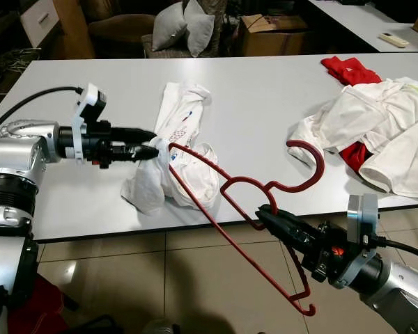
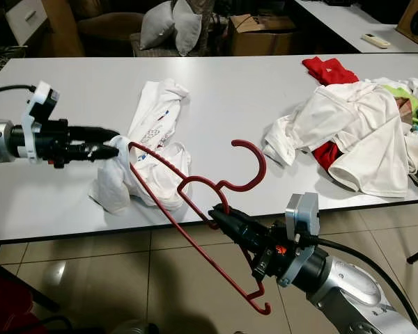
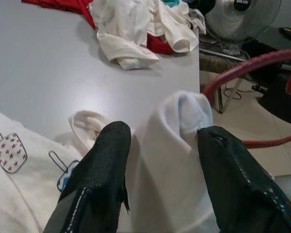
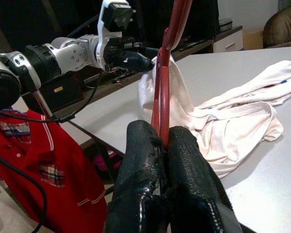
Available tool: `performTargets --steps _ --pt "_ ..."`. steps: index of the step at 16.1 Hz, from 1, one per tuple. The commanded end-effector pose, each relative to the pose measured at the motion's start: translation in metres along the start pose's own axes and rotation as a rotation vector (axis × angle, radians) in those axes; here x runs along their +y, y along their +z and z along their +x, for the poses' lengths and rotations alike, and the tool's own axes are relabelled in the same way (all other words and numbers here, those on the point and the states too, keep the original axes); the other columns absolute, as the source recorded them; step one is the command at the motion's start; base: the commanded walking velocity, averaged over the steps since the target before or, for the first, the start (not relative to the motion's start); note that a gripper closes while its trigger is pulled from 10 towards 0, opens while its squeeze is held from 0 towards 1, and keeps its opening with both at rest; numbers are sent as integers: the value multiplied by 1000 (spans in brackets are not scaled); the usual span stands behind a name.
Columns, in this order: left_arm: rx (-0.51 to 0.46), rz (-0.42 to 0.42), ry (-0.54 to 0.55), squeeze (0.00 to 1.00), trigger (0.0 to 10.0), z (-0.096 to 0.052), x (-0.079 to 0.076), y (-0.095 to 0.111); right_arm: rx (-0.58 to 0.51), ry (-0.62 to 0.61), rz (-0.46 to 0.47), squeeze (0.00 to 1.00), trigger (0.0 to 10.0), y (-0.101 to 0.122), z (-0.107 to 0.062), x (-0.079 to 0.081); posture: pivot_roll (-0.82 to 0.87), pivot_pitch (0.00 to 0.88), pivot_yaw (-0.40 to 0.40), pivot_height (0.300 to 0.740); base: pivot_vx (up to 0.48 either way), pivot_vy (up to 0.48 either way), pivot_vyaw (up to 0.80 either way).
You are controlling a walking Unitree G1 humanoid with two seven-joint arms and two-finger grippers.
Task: Hang hanger
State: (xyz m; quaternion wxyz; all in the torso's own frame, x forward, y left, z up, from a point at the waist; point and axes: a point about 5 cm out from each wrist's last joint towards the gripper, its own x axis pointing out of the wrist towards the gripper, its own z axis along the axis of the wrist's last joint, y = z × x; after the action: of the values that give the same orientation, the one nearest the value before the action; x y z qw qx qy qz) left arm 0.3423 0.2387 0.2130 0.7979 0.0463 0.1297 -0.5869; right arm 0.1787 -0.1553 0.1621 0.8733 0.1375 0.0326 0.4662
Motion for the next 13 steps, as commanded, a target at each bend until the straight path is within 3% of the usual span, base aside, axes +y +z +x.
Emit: performTargets --steps 1,13 --pt "33 6 1 0 0 -6 1 1 -18 18 -35 0 10000 7 -1 2 -7 10 23 740 0 0 0" --pt "-2 -10 -12 0 0 -6 1 2 -19 19 -31 0 10000 8 -1 2 -4 33 18 740 0 0 0"
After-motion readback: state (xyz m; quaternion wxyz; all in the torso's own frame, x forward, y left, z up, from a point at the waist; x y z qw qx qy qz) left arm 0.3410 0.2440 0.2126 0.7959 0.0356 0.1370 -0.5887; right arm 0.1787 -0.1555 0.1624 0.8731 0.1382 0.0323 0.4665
